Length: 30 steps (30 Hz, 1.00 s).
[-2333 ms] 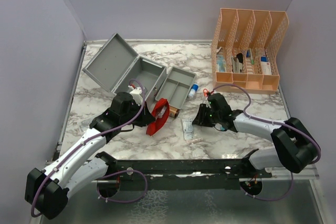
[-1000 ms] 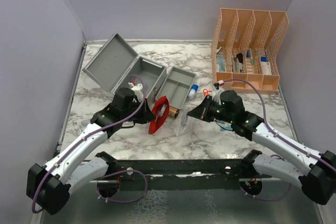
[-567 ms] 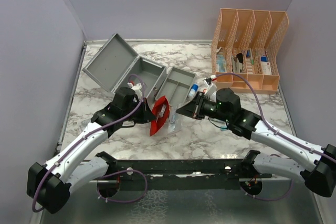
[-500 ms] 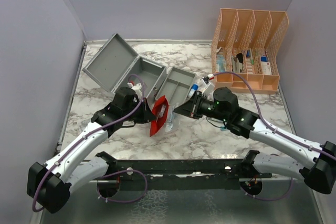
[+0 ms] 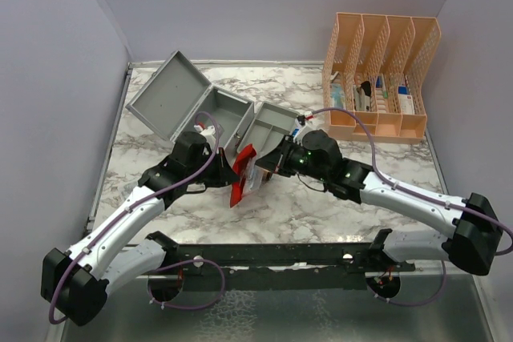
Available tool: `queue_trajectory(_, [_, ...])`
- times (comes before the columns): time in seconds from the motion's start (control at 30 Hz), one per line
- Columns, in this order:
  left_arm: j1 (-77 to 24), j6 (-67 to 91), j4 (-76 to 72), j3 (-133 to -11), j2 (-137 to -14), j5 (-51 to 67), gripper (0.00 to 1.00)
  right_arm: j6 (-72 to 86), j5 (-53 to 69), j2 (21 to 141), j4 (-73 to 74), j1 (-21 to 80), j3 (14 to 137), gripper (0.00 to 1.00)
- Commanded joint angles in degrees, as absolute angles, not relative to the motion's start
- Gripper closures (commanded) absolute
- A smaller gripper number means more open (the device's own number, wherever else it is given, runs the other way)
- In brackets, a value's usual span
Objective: Organize the medicine kit
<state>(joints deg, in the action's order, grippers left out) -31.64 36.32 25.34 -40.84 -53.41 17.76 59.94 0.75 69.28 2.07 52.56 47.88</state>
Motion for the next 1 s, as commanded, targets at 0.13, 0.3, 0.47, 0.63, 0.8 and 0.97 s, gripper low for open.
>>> queue_trajectory(0.13, [-31.82, 34.3, 24.46, -41.75, -52.25, 20.4, 1.0, 56.82, -4.14, 73.58, -3.71, 53.17, 51.03, 0.99])
queue_trajectory(0.3, [-31.82, 33.86, 23.77, -41.5, -51.99, 21.36, 1.0, 54.73, -2.37, 75.33, -10.38, 53.17, 48.82, 0.99])
queue_trajectory(0.47, [-31.82, 34.05, 23.36, -41.15, -51.16, 21.53, 1.0, 55.42, -1.66, 76.34, -11.96, 53.17, 48.06, 0.99])
queue_trajectory(0.63, [-31.82, 34.0, 23.23, -40.91, -50.28, 21.68, 1.0, 55.07, 0.02, 76.72, -14.69, 53.17, 46.48, 0.99])
queue_trajectory(0.8, [-31.82, 34.39, 23.21, -40.91, -49.76, 21.31, 1.0, 52.81, 3.84, 76.17, -17.67, 53.17, 44.17, 0.99])
queue_trajectory(0.97, [-31.84, 34.2, 23.21, -41.3, -49.77, 21.54, 1.0, 51.66, 8.33, 76.65, -22.16, 53.26, 41.67, 0.99])
